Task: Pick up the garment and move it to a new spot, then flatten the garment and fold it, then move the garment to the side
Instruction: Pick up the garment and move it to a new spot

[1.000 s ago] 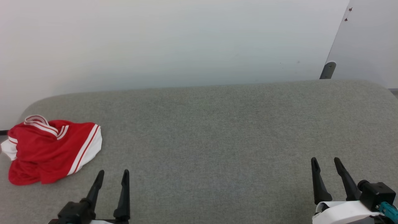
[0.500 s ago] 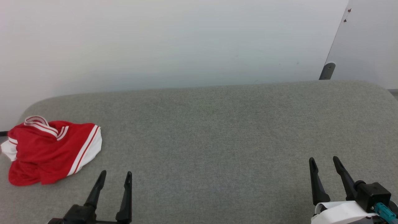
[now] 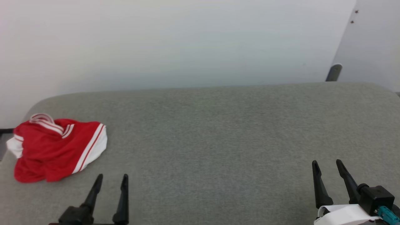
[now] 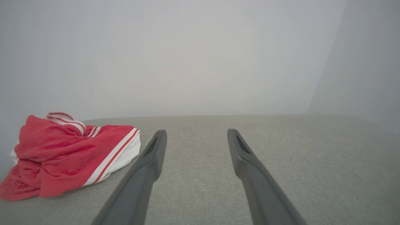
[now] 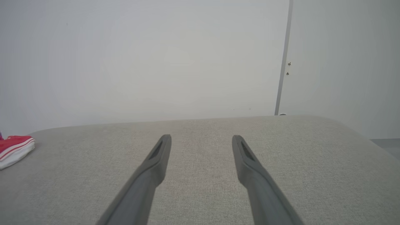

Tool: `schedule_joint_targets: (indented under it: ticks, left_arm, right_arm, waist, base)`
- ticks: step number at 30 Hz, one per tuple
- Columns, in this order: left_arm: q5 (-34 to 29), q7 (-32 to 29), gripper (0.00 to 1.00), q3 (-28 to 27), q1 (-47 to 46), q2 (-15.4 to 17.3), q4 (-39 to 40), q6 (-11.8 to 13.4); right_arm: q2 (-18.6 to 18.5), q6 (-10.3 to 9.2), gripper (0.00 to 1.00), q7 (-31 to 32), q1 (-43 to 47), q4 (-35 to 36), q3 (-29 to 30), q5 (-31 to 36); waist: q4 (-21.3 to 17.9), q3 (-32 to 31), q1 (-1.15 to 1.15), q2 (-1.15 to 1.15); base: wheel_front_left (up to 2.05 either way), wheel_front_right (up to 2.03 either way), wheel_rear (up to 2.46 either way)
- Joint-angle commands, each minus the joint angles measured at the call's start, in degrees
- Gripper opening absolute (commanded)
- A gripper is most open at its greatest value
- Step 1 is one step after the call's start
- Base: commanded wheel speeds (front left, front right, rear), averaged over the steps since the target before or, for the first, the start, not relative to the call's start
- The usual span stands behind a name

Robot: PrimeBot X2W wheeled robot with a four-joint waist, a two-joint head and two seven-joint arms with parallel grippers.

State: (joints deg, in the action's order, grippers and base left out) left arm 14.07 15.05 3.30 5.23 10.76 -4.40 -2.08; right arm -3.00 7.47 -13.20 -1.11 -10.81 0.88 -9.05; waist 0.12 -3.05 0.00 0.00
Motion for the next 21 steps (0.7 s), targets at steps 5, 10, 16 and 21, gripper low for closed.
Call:
schedule_joint_targets:
  ticks: [5, 10, 16, 21]
  left_arm:
    - [1.61, -1.07, 1.00, -1.18, -1.61, 0.70, -1.82, 0.25]
    - [1.94, -2.26, 1.00, -1.62, -2.72, 1.30, -3.06, 0.72]
    - [2.20, -3.86, 1.00, -1.99, -3.77, 1.74, -3.28, 1.78]
    - [2.31, -4.72, 1.00, -1.99, -4.26, 1.87, -2.69, 2.50]
  right_arm:
    - [0.19, 0.04, 1.00, -0.09, 0.97, -0.32, -0.46, -0.57]
    - [0.19, 0.04, 1.00, 0.20, 1.74, -0.64, -1.22, -1.39]
    - [0.20, 0.04, 1.00, 0.24, 1.62, -1.32, -3.34, -3.10]
    - [0.21, 0.04, 1.00, 0.12, 0.60, -2.12, -6.03, -4.15]
  waist:
    - [5.63, -1.31, 0.00, 0.00]
    - [11.90, -2.74, 0.00, 0.00]
    - [19.11, -4.29, 0.00, 0.00]
    - [23.17, -4.61, 0.00, 0.00]
  base:
    - [0.00, 0.00, 0.00]
    - [0.00, 0.00, 0.00]
    - [0.00, 0.00, 0.00]
    - [0.00, 0.00, 0.00]
